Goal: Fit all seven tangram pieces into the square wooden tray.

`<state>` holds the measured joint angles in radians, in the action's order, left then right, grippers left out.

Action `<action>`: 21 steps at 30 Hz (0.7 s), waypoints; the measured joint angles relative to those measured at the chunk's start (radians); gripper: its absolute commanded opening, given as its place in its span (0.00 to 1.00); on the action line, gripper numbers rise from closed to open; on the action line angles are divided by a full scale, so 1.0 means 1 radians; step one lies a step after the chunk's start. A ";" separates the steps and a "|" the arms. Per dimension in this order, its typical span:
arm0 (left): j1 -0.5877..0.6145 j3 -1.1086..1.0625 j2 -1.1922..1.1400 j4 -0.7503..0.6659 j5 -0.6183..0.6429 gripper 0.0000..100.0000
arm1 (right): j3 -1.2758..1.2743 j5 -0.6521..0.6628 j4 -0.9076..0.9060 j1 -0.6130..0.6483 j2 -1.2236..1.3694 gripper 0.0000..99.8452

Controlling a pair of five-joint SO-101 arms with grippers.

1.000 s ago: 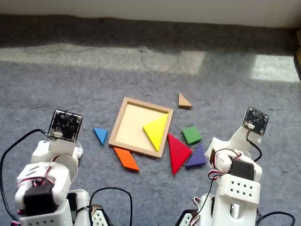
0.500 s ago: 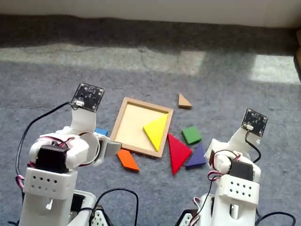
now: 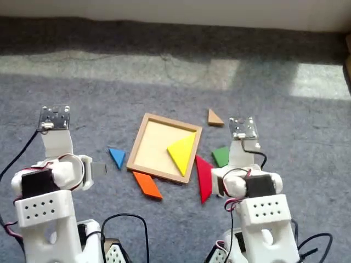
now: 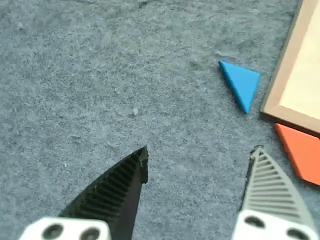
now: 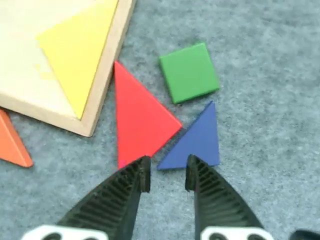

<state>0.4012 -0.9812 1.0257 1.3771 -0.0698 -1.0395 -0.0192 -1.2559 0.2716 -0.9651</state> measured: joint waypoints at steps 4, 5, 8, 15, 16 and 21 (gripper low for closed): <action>0.041 -0.146 0.000 -0.127 0.000 0.31 | 0.103 -0.006 -0.026 0.112 0.183 0.20; 0.044 -0.176 0.000 -0.153 0.000 0.31 | 0.121 -0.031 -0.028 0.140 0.229 0.22; 0.046 -0.270 0.000 -0.235 0.000 0.31 | 0.163 -0.100 -0.028 0.216 0.356 0.25; 0.046 -0.322 -0.002 -0.318 0.000 0.31 | 0.186 -0.144 0.080 0.261 0.559 0.26; 0.046 -0.325 -0.002 -0.319 0.000 0.31 | 0.186 -0.144 0.098 0.261 0.575 0.26; 0.046 -0.325 -0.002 -0.319 0.000 0.31 | 0.186 -0.147 0.183 0.256 0.641 0.26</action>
<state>0.4473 -1.3065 1.0242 1.0579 -0.0698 -0.8539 -0.1665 -1.0733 0.5278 -0.3237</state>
